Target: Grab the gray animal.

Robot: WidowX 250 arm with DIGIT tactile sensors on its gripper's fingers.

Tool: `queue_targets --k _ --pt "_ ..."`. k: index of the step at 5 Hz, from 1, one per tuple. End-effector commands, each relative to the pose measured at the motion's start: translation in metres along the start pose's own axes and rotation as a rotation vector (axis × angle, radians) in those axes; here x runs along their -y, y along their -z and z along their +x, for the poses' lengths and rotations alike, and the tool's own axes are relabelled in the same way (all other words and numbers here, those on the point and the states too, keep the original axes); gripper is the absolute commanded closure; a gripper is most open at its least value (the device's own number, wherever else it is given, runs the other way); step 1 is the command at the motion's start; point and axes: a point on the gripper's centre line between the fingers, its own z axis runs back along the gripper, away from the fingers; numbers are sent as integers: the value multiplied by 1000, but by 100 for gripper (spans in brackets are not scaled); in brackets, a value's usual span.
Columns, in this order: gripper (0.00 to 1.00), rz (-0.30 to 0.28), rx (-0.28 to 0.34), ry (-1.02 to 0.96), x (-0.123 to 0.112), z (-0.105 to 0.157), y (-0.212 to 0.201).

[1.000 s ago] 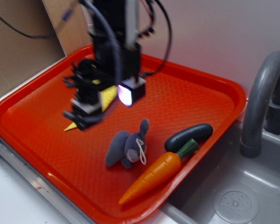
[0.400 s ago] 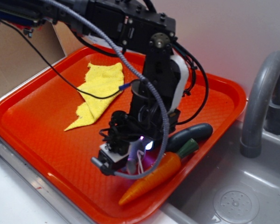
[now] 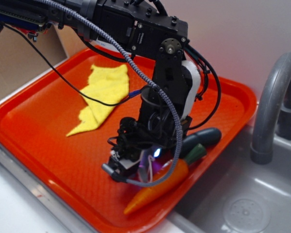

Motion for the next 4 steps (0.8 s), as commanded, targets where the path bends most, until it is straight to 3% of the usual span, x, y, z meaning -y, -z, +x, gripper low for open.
queue_targets --k 1,2,4 --pt "100 69 153 -283 36 -69 -71" --pt "100 35 266 -513 38 -129 -100" --pt "100 -31 323 -1008 54 -194 -133"
